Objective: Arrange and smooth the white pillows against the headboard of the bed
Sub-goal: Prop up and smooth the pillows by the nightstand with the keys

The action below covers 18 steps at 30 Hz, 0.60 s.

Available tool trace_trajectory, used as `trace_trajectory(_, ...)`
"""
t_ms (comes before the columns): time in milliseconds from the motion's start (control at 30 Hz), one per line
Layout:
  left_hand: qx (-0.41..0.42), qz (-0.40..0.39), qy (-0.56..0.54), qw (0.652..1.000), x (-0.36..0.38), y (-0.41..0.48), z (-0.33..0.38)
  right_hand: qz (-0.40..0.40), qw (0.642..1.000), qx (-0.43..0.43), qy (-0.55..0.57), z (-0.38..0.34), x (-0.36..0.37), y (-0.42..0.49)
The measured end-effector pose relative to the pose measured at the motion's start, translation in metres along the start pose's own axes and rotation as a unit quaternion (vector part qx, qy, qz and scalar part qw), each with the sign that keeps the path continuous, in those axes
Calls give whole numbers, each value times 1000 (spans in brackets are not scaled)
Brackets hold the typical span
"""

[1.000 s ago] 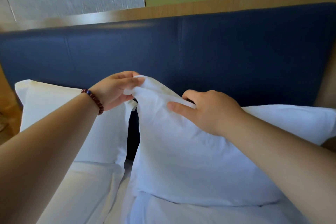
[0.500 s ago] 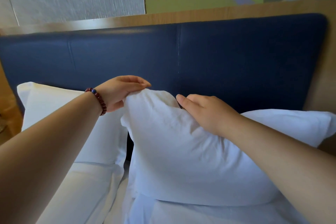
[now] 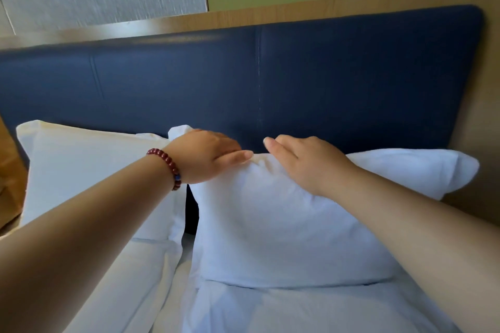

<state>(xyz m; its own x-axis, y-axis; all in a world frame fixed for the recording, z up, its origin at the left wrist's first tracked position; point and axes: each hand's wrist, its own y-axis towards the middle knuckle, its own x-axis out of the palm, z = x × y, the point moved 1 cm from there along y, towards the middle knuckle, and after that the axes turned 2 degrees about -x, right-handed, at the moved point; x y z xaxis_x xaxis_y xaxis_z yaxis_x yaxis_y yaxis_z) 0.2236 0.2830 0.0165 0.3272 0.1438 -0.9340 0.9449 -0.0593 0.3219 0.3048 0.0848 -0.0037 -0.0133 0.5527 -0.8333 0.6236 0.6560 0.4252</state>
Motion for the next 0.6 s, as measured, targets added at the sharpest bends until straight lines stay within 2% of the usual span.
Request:
trace_trajectory(133, -51, 43, 53, 996, 23, 8, -19, 52, 968, -100, -225, 3, 20, -7)
trace_trajectory(233, -131, 76, 60, 987, 41, 20, -18, 46, 947, -40, -316, 29, 26, 3)
trace_trajectory(333, -178, 94, 12, 979, 55, 40, -13, 106, 941, 25, -320, 46, 24, 15)
trace_trajectory(400, -170, 169, -63, 969, 62, 44, -4, 164, 944, -9, -286, 38, 33, 9)
trace_trajectory(467, -128, 229, -116, 958, 70, 37, 11, 191, 948, -42, -252, 32, 50, -1)
trace_trajectory(600, -107, 176, -63, 977, 96, 36, 30, 92, 963, 15, -252, 51, 71, 3)
